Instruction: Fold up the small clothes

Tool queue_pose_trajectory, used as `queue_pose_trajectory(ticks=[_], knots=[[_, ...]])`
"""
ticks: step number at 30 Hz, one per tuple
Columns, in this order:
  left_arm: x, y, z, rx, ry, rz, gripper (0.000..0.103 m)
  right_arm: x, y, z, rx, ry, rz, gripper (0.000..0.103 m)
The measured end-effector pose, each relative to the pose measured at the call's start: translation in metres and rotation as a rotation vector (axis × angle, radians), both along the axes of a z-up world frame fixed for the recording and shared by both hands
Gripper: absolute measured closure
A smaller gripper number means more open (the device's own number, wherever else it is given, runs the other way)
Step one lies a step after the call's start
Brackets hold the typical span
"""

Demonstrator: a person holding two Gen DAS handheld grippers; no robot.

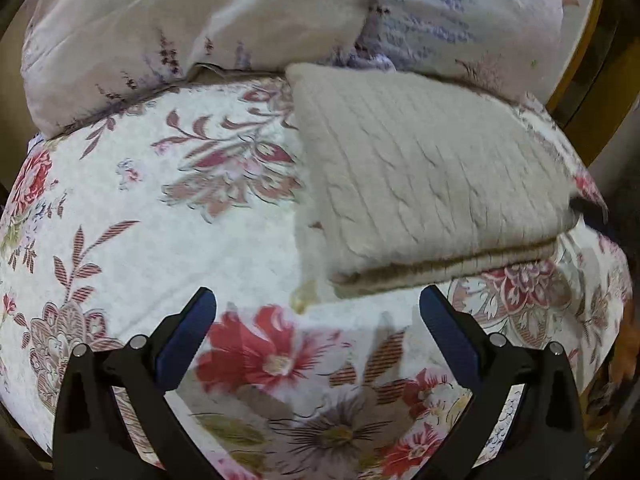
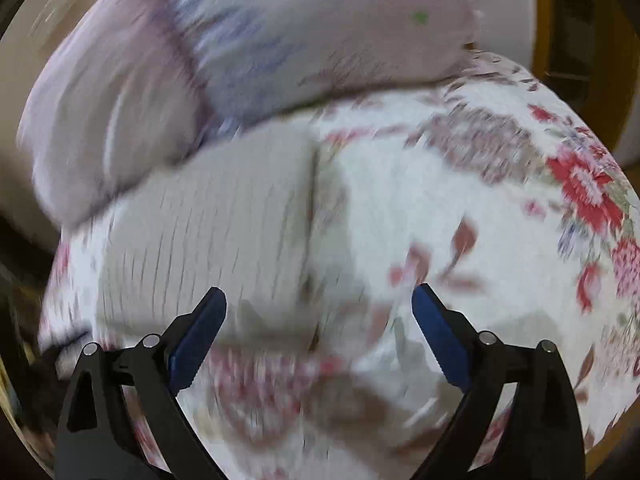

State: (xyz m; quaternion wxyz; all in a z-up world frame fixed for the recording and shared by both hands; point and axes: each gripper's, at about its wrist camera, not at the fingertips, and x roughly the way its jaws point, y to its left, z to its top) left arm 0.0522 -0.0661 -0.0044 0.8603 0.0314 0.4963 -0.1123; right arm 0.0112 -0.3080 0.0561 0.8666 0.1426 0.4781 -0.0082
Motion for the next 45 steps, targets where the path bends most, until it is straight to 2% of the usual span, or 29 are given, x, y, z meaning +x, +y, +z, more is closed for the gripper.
queue_pose_trajectory(ticks=[2,5,8,10,19,45], knots=[[-0.002,-0.006,-0.005,0.023,0.005,-0.005,0.002,-0.008,0.022,-0.018,-0.035,0.060,0.059,0.007],[-0.001,-0.010,-0.017,0.041,0.054,0.015,0.002,-0.009,0.043,-0.034,-0.067,0.103,0.094,0.006],[-0.003,-0.013,-0.022,0.077,0.052,0.032,0.002,-0.007,0.062,-0.039,-0.169,0.099,0.123,0.004],[-0.003,-0.012,-0.022,0.074,0.065,0.047,0.002,-0.006,0.069,-0.042,-0.219,0.111,0.117,0.001],[0.004,-0.010,-0.022,0.093,0.154,0.054,0.002,0.003,0.066,-0.045,-0.207,0.146,0.056,0.001],[-0.001,-0.011,-0.022,0.093,0.148,0.057,0.002,-0.002,0.069,-0.042,-0.206,0.166,0.029,0.001]])
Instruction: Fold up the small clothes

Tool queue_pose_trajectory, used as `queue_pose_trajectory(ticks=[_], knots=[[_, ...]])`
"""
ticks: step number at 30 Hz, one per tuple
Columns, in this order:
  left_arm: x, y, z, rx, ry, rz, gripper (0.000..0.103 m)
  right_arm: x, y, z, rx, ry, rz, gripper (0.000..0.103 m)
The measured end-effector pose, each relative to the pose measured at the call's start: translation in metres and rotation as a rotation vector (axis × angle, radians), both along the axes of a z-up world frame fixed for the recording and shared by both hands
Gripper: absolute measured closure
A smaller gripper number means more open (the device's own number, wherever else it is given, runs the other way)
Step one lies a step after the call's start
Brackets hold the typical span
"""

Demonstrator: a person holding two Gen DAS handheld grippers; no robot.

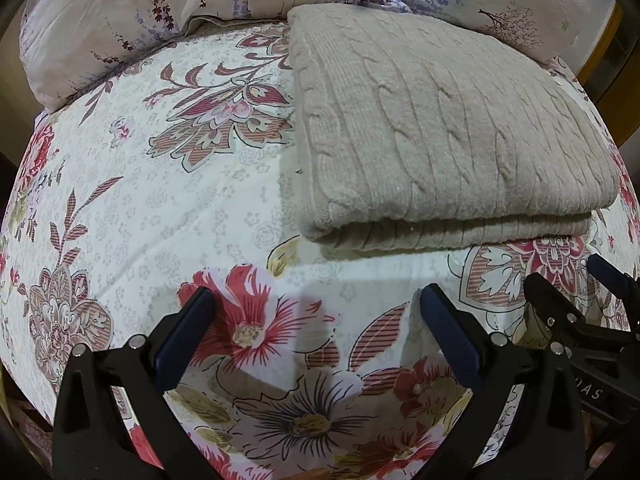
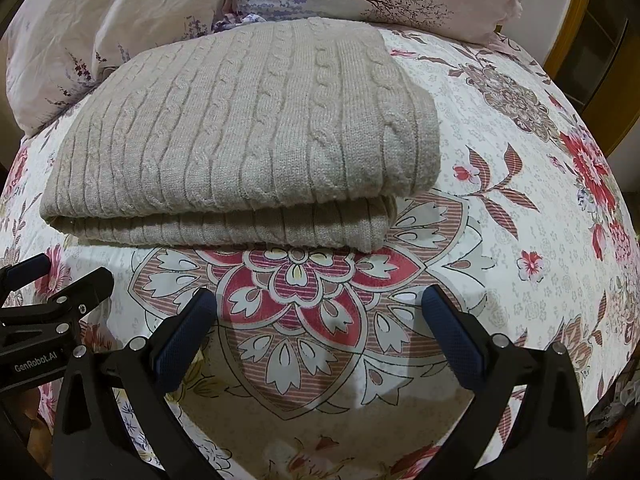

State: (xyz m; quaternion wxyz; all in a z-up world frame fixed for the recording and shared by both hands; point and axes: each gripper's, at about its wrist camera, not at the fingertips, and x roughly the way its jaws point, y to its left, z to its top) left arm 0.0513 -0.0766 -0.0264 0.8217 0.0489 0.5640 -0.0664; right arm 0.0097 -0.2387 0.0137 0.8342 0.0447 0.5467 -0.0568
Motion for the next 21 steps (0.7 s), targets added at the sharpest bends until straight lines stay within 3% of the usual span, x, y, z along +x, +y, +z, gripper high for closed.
queue_pose_trajectory(ticks=[21], knots=[[0.0043,0.0020,0.0001,0.000,0.018,0.000,0.002,0.0000,0.0000,0.0001,0.000,0.001,0.002,0.001]])
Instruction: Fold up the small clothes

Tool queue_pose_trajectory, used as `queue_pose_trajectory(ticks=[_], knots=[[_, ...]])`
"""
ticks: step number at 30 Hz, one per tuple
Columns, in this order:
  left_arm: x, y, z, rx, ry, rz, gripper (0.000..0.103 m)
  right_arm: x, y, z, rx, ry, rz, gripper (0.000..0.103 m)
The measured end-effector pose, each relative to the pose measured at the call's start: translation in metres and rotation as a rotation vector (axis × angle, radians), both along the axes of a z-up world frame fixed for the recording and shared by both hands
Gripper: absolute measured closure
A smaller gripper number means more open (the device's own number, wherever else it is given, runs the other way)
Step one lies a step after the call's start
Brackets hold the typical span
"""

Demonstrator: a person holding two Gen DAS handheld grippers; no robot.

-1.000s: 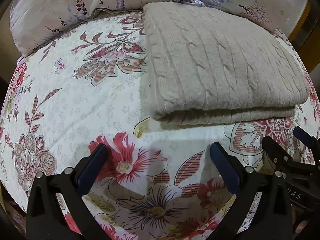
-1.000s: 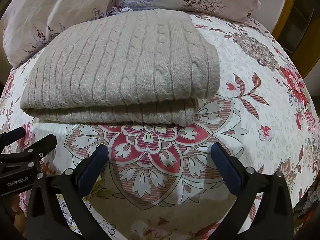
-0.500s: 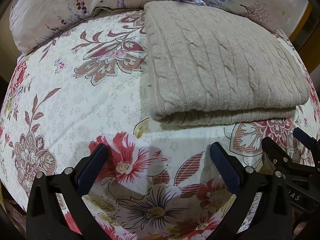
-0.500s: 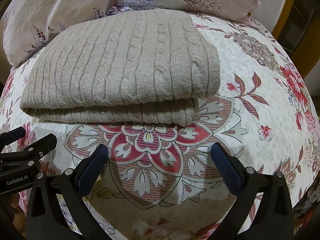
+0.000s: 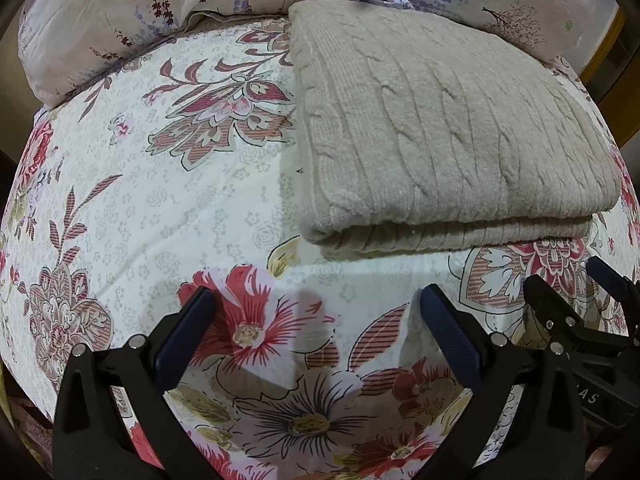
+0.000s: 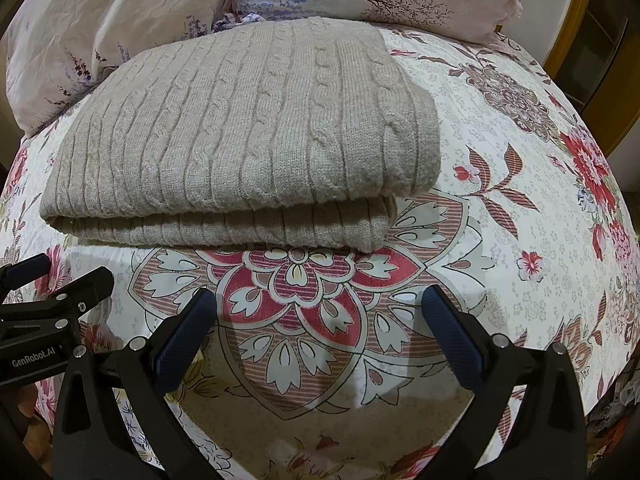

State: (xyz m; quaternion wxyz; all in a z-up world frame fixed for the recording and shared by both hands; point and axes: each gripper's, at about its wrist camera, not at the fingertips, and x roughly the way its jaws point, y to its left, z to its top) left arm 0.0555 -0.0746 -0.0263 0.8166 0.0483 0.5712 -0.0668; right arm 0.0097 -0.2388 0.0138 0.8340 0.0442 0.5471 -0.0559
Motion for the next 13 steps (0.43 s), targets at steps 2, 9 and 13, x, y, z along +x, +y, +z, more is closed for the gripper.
queue_pose_trajectory(ticks=[2,9,13], knots=[[-0.0001,-0.0001,0.0002,0.000,-0.002,0.001,0.002,0.0000,0.0000,0.0000,0.000,0.000,0.000,0.001],[0.0001,-0.0009,0.0001,0.002,-0.002,-0.007,0.002,0.0000,-0.0001,0.0001,0.000,0.000,0.001,0.001],[-0.0009,-0.0008,-0.0003,0.002,-0.008,-0.009,0.002,0.0002,-0.0005,0.0002,0.000,0.000,0.002,0.001]])
